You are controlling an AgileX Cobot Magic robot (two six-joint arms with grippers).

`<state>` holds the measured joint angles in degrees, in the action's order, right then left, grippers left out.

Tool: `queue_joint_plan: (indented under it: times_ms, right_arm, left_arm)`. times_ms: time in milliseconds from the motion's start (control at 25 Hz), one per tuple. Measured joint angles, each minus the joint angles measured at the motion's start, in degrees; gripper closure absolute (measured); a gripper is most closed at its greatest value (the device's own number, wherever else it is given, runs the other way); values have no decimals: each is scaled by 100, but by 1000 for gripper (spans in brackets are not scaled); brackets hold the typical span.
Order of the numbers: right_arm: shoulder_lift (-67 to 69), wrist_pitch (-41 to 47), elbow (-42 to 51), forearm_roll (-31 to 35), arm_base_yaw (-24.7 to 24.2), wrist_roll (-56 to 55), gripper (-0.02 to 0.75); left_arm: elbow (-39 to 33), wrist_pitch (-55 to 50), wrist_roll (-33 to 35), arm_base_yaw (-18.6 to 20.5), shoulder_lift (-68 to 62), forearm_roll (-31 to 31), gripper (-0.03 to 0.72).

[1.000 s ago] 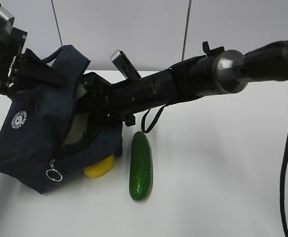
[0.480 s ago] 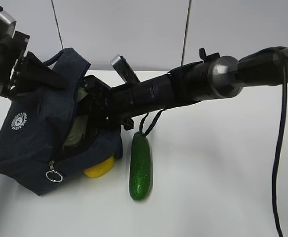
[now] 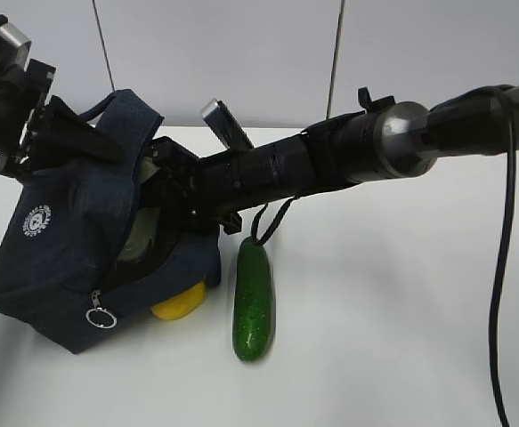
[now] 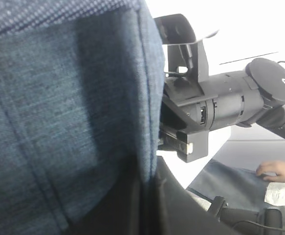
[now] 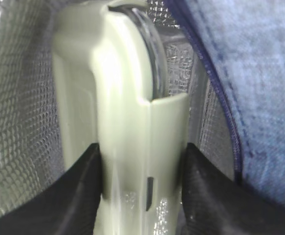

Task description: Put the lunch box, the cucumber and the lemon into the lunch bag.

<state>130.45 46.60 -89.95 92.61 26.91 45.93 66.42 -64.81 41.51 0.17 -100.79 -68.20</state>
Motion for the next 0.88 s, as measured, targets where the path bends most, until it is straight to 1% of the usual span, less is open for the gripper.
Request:
queue_joint_plan:
  times_ms: [520,880]
  right_arm:
    - [13,-10,0,9,57,0,381]
    - [129,-24,-10,9,60,0,367]
  left_arm:
    - [0,0,23,0,-101,-56,697]
    - [0,0,32,0,-105,-56,697]
